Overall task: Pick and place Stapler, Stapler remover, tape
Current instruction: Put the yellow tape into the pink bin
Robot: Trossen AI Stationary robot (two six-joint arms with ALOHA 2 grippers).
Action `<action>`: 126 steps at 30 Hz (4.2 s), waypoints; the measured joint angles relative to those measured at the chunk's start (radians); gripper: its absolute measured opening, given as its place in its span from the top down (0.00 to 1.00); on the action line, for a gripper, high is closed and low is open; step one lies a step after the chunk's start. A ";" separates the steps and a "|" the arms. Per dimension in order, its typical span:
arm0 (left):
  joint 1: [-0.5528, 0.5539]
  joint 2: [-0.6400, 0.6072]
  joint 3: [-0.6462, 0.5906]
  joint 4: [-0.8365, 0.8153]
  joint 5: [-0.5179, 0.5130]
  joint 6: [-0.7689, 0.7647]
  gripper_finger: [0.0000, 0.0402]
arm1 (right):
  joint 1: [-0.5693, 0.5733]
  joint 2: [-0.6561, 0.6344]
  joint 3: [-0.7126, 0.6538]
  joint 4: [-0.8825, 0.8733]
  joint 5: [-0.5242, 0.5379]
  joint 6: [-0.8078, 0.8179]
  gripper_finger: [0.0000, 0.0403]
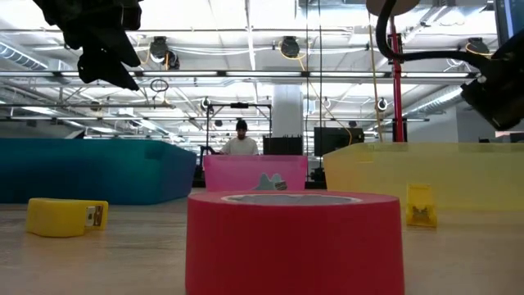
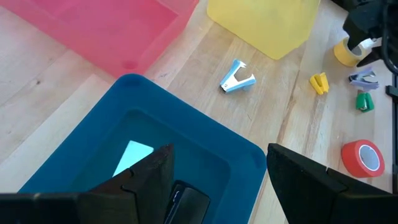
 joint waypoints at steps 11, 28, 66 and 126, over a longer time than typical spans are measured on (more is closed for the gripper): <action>0.000 0.000 0.000 0.000 -0.007 -0.001 0.36 | -0.018 -0.010 -0.088 0.113 -0.014 0.077 0.73; -0.002 0.000 0.000 0.297 0.011 0.142 0.36 | -0.102 -0.338 -0.095 0.318 0.279 -0.118 0.92; -0.048 0.401 0.000 1.167 -0.164 0.889 0.36 | -0.604 -0.232 -0.093 1.331 0.016 -0.344 0.92; 0.316 0.391 0.230 0.369 -0.146 0.717 0.90 | -0.641 -0.127 -0.240 1.843 -0.055 -0.466 0.71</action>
